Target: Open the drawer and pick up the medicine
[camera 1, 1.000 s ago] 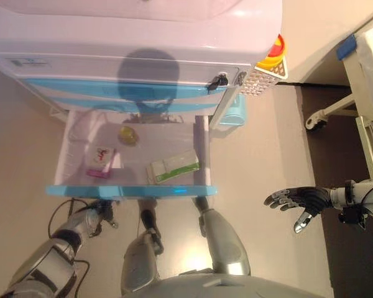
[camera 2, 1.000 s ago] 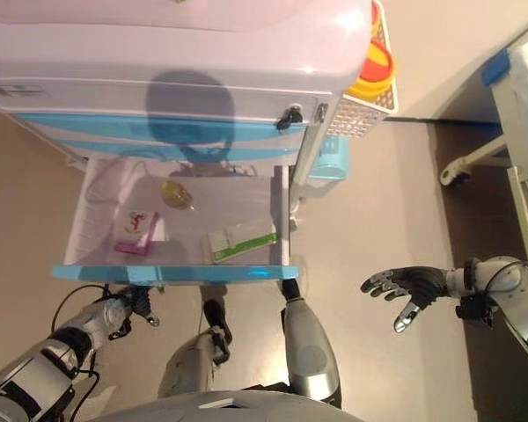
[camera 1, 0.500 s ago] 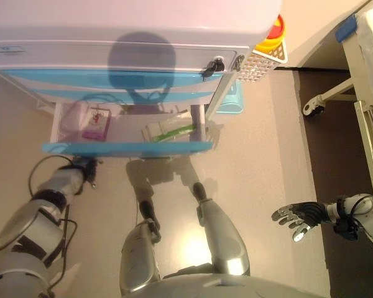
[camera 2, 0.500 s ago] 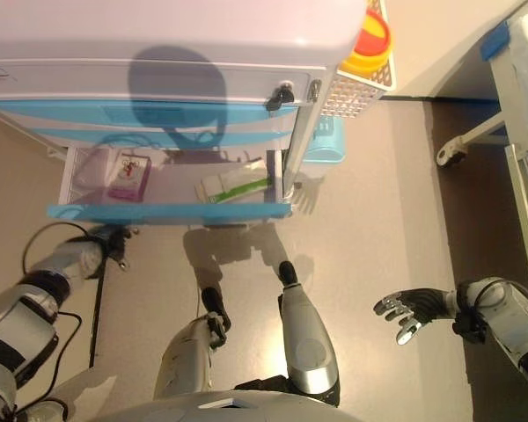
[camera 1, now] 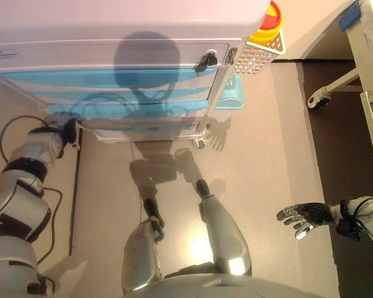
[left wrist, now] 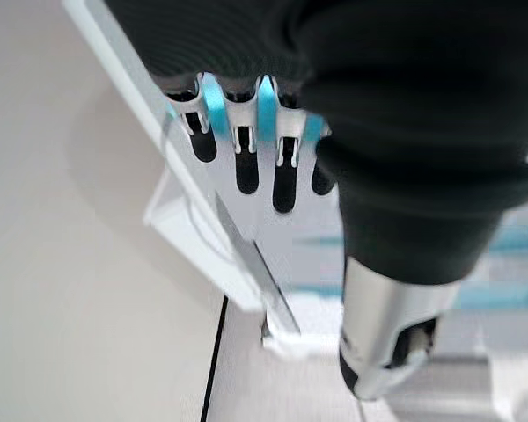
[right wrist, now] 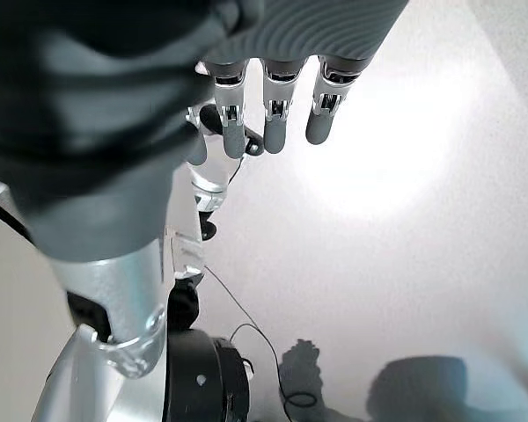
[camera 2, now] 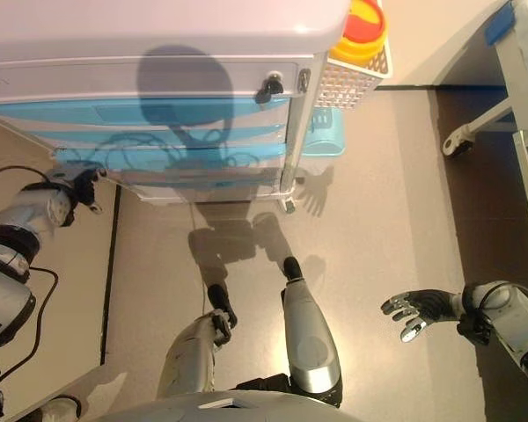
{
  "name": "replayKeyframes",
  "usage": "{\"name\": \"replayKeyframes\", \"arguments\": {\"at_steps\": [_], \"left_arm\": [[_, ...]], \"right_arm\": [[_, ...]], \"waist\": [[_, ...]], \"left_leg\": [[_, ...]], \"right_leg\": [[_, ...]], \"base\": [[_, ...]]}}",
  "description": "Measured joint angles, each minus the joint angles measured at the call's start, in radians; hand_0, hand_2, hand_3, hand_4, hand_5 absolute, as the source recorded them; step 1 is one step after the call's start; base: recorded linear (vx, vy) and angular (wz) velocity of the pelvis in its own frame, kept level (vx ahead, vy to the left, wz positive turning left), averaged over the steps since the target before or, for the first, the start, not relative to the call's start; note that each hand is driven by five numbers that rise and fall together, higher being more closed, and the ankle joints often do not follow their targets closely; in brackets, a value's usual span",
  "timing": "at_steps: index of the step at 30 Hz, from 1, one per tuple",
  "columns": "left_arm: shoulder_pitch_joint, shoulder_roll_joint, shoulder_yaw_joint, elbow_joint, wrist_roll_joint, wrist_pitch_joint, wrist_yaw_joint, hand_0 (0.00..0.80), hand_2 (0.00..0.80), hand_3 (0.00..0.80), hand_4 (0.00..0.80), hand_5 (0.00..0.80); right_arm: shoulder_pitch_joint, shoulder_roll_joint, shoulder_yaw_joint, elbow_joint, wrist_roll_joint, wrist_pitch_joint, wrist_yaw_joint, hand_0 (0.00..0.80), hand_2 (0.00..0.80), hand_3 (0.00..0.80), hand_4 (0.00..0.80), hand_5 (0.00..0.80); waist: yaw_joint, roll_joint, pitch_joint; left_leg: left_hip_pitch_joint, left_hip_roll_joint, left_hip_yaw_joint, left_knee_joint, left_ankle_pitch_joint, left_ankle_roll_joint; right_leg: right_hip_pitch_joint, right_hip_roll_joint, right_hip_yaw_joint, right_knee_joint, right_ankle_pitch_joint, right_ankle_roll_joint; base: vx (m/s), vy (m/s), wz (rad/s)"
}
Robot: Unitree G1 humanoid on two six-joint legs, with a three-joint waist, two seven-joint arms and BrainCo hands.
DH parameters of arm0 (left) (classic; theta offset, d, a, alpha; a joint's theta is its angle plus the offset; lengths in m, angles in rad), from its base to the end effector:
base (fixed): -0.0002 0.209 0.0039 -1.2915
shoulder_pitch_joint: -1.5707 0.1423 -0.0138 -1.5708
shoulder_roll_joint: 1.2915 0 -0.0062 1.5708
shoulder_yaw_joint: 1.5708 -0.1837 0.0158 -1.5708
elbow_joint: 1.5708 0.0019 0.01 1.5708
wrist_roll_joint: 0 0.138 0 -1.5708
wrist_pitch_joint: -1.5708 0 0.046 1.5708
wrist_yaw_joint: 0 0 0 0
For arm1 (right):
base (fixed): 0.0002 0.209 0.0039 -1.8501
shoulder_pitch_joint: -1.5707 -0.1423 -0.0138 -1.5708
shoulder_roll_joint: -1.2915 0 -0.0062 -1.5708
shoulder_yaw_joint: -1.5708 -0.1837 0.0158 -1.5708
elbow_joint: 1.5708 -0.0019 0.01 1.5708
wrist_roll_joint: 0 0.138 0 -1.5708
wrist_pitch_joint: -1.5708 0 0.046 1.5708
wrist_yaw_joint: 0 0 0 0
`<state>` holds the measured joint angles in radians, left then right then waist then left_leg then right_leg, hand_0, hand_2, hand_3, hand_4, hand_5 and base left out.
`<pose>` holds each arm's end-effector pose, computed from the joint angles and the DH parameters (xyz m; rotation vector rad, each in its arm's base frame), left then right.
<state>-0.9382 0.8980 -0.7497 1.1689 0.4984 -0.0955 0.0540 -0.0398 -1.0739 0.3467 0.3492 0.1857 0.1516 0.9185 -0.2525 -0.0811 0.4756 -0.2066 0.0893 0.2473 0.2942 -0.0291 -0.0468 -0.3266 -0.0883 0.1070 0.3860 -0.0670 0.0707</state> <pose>0.3072 0.3366 0.1515 1.6977 0.3846 0.0730 0.1850 -0.3429 0.0681 -0.5977 0.9861 0.8163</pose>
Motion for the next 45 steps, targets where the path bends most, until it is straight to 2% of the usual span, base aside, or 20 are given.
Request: {"name": "replayKeyframes", "arguments": {"at_steps": [5,10,14,17,20,22,25,26,28,29,33,37,41,45], "left_arm": [[-0.039,0.0,0.0,0.045,-0.046,-0.023,0.012,0.0,0.0,0.0,0.0,0.0],[-0.051,0.001,0.002,0.084,-0.111,-0.057,0.012,0.0,0.0,0.0,0.0,0.0],[-0.025,0.002,0.009,0.061,-0.19,-0.105,-0.152,0.0,0.0,0.0,0.0,0.0],[0.132,0.001,0.071,-0.077,-0.282,-0.072,-0.357,0.0,0.0,0.0,0.0,0.0],[0.3,-0.05,0.109,-0.166,-0.361,0.026,-0.542,0.0,0.0,0.0,0.0,0.0],[0.41,-0.104,0.14,-0.189,-0.402,0.099,-0.621,0.0,0.0,0.0,0.0,0.0],[0.579,-0.191,0.199,-0.209,-0.472,0.199,-0.67,0.0,0.0,0.0,0.0,0.0],[0.638,-0.232,0.261,-0.21,-0.507,0.226,-0.671,0.0,0.0,0.0,0.0,0.0],[0.72,-0.282,0.306,-0.207,-0.562,0.256,-0.671,0.0,0.0,0.0,0.0,0.0],[0.782,-0.324,0.351,-0.187,-0.605,0.272,-0.67,0.0,0.0,0.0,0.0,0.0],[0.862,-0.402,0.438,-0.117,-0.743,0.265,-0.672,0.0,0.0,0.0,0.0,0.0],[0.908,-0.469,0.475,-0.082,-0.89,0.241,-0.68,0.0,0.0,0.0,0.0,0.0],[0.937,-0.524,0.484,-0.041,-0.99,0.2,-0.671,0.0,0.0,0.0,0.0,0.0],[0.964,-0.554,0.507,0.001,-1.083,0.166,-0.67,0.0,0.0,0.0,0.0,0.0]], "right_arm": [[0.001,0.007,0.023,0.006,0.001,-0.005,-0.002,0.0,0.0,0.0,0.0,0.0],[0.005,0.049,0.03,0.031,0.0,-0.028,-0.015,0.0,0.0,0.0,0.0,0.0],[0.014,0.067,0.029,0.031,-0.002,-0.047,-0.027,0.0,0.0,0.0,0.0,0.0],[0.042,0.081,0.021,0.026,-0.033,-0.054,-0.029,0.0,0.0,0.0,0.0,0.0],[0.073,0.088,0.018,0.031,-0.06,-0.066,-0.03,0.0,0.0,0.0,0.0,0.0],[0.079,0.091,0.015,0.036,-0.068,-0.076,-0.037,0.0,0.0,0.0,0.0,0.0],[0.076,0.143,-0.005,0.064,-0.062,-0.08,-0.089,0.0,0.0,0.0,0.0,0.0],[0.079,0.181,-0.034,0.086,-0.043,-0.077,-0.109,0.0,0.0,0.0,0.0,0.0],[0.087,0.227,-0.059,0.112,-0.01,-0.072,-0.129,0.0,0.0,0.0,0.0,0.0],[0.081,0.279,-0.083,0.166,0.015,-0.071,-0.145,0.0,0.0,0.0,0.0,0.0],[0.07,0.434,-0.127,0.364,0.087,-0.083,-0.191,0.0,0.0,0.0,0.0,0.0],[0.065,0.568,-0.135,0.5,0.22,-0.113,-0.219,0.0,0.0,0.0,0.0,0.0],[0.058,0.661,-0.134,0.57,0.322,-0.145,-0.219,0.0,0.0,0.0,0.0,0.0],[0.049,0.698,-0.133,0.661,0.348,-0.177,-0.218,0.0,0.0,0.0,0.0,0.0]], "waist": [[-0.004,-0.001,-0.002],[0.007,-0.014,-0.014],[0.009,-0.019,-0.022],[0.008,-0.012,-0.06],[0.018,0.003,-0.08],[0.03,0.018,-0.095],[0.054,0.048,-0.124],[0.064,0.055,-0.133],[0.084,0.073,-0.161],[0.096,0.091,-0.2],[0.146,0.115,-0.252],[0.184,0.121,-0.311],[0.21,0.126,-0.365],[0.237,0.135,-0.4]], "left_leg": [[-0.002,0.001,-0.002,0.008,-0.001,0.001],[-0.033,0.016,-0.006,0.038,-0.008,-0.004],[-0.035,0.015,-0.007,0.043,-0.009,-0.003],[-0.03,0.014,-0.007,0.027,-0.009,-0.003],[0.004,0.009,-0.016,0.0,0.0,0.001],[0.024,0.001,-0.028,-0.034,0.009,-0.003],[0.064,-0.012,-0.054,-0.101,0.035,-0.004],[0.091,-0.015,-0.059,-0.133,0.046,-0.005],[0.115,-0.019,-0.075,-0.173,0.063,-0.008],[0.118,-0.02,-0.095,-0.204,0.076,-0.009],[0.167,-0.02,-0.132,-0.269,0.106,-0.002],[0.189,-0.023,-0.165,-0.291,0.113,-0.002],[0.214,-0.022,-0.182,-0.312,0.114,0.0],[0.237,-0.021,-0.2,-0.321,0.116,-0.004]], "right_leg": [[-0.001,0.002,0.005,0.001,0.0,0.0],[-0.025,0.016,0.005,0.011,0.001,-0.001],[-0.025,0.014,0.005,0.014,0.001,-0.001],[-0.02,0.013,0.004,0.003,0.002,-0.001],[0.02,0.007,-0.009,-0.021,0.003,-0.002],[0.035,-0.002,-0.018,-0.036,0.002,-0.002],[0.071,-0.007,-0.037,-0.069,0.001,0.003],[0.091,-0.005,-0.04,-0.086,0.003,0.002],[0.111,-0.005,-0.053,-0.108,0.003,0.002],[0.12,-0.005,-0.072,-0.125,0.003,0.001],[0.182,-0.005,-0.12,-0.17,0.002,-0.001],[0.232,-0.009,-0.157,-0.209,0.002,0.0],[0.27,-0.011,-0.18,-0.231,0.002,0.0],[0.307,-0.016,-0.202,-0.255,0.002,0.0]], "base": [[0.005,-0.026,-0.02],[-0.005,-0.043,-0.02],[0.013,0.023,0.0],[0.032,0.045,0.0],[0.03,0.03,0.09],[0.06,0.014,0.14],[0.118,0.015,0.16],[0.104,0.003,0.08],[0.099,-0.003,0.18],[0.107,0.002,0.34],[0.103,0.013,0.34],[0.058,0.017,0.25],[0.047,0.007,0.14],[0.039,0.003,0.14]]}}
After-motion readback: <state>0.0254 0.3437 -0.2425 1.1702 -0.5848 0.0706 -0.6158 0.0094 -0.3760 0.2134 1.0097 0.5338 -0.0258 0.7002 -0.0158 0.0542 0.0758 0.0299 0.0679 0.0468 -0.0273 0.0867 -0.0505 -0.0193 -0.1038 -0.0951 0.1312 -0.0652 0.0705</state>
